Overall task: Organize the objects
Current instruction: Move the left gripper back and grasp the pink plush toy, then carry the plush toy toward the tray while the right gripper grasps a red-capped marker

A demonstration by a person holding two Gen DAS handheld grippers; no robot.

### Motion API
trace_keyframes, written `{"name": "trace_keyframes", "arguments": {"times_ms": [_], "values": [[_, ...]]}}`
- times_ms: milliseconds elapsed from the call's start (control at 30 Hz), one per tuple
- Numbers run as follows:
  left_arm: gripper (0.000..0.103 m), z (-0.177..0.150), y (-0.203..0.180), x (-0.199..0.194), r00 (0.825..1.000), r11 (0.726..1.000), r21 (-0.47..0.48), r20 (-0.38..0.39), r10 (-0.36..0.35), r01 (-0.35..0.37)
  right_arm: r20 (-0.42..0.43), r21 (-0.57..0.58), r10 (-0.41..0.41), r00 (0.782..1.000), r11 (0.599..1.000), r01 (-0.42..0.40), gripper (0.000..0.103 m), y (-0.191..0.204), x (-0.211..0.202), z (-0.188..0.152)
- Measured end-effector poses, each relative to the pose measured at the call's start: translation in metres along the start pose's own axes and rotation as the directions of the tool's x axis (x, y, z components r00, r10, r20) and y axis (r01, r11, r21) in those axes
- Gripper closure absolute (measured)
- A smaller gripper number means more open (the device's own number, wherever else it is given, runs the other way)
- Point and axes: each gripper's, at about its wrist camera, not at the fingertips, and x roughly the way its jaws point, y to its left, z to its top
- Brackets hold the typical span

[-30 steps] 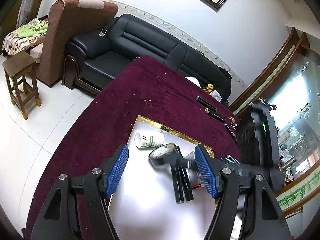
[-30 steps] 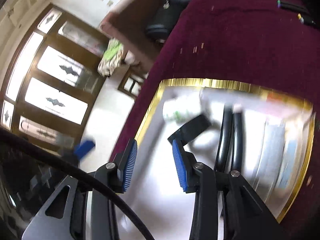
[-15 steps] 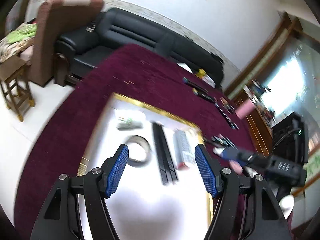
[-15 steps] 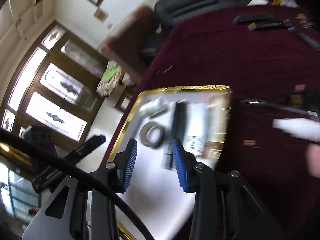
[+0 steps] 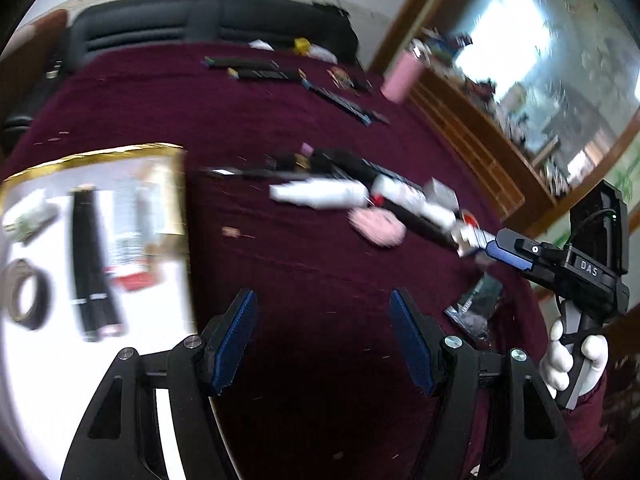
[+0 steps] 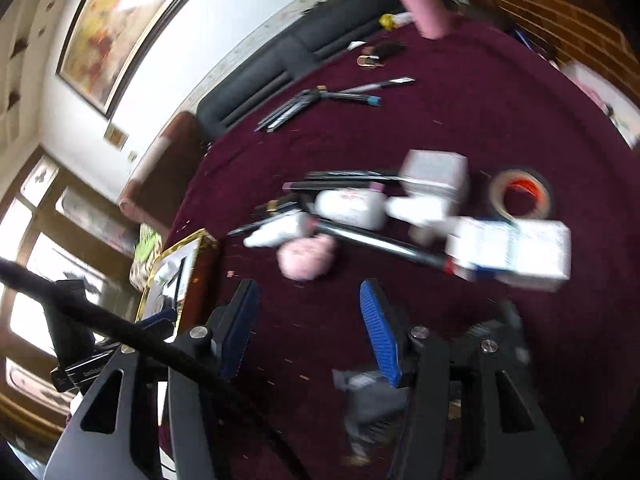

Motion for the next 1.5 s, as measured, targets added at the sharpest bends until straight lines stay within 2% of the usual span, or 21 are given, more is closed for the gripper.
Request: {"name": "trace_keyframes", "arguments": {"times_ms": [267,300,433,567,700,767,800,833,867,933,1100,1267,1367,1500], "values": [[0.041,0.027,-0.048,0.068,0.994,0.993,0.058,-0.024,0.104,-0.103,0.011,0.083,0.052,0.999,0.995,-0.053,0.051,-0.046,-0.010,-0.007],[0.041,0.031,-0.052,0.079,0.991,0.989,0.065,-0.026,0.132,-0.130,0.013,0.087,0.058,0.998,0.994,-0.059,0.051,-0.049,-0.011,-0.007],[0.041,0.042,-0.052,0.105,0.984,0.985,0.058,-0.053,0.168,-0.165,0.029,0.087,0.062,0.998,0.994,-0.064,0.051,-0.062,-0.018,-0.006],[0.041,0.046,-0.057,0.120,0.985,0.986,0.048,-0.053,0.164,-0.162,0.040,0.079,0.058,0.998,0.995,-0.061,0.051,-0.067,-0.022,-0.003],[0.041,0.048,-0.064,0.127,0.980,0.979,0.048,-0.007,0.198,-0.197,0.029,0.064,0.060,0.998,0.996,-0.062,0.051,-0.064,-0.016,-0.002],[0.041,0.051,-0.063,0.130,0.981,0.981,0.032,0.010,0.192,-0.192,0.015,0.055,0.060,0.998,0.997,-0.061,0.051,-0.061,-0.011,-0.003],[0.041,0.051,-0.062,0.130,0.984,0.983,0.030,0.016,0.178,-0.179,0.008,0.047,0.054,0.998,0.997,-0.055,0.051,-0.059,-0.009,-0.003],[0.047,0.052,-0.062,0.130,0.985,0.984,0.033,0.015,0.173,-0.173,0.000,0.035,0.046,0.999,0.998,-0.046,0.051,-0.057,-0.006,-0.003],[0.067,0.051,-0.062,0.128,0.987,0.987,0.039,0.016,0.157,-0.158,-0.008,0.020,0.039,0.999,0.999,-0.039,0.051,-0.053,-0.003,-0.002],[0.068,0.047,-0.059,0.122,0.994,0.993,0.042,-0.001,0.112,-0.111,-0.023,-0.018,0.016,1.000,1.000,-0.017,0.051,-0.046,0.000,0.001],[0.068,0.033,-0.056,0.086,0.998,0.997,0.056,0.041,0.055,-0.057,-0.063,-0.162,-0.062,0.996,0.985,0.052,0.051,-0.018,0.018,0.011],[0.068,0.014,-0.045,0.033,0.993,0.999,0.007,0.105,-0.045,0.044,-0.115,-0.326,-0.168,0.979,0.937,0.122,0.051,0.009,0.052,0.017],[0.068,0.003,-0.039,0.010,0.989,0.997,-0.013,0.126,-0.076,0.078,-0.115,-0.404,-0.237,0.965,0.899,0.172,0.051,0.021,0.070,0.024],[0.068,-0.013,-0.025,-0.012,0.985,0.994,-0.040,0.149,-0.090,0.097,-0.143,-0.442,-0.299,0.943,0.872,0.210,0.051,0.025,0.096,0.032]]}}
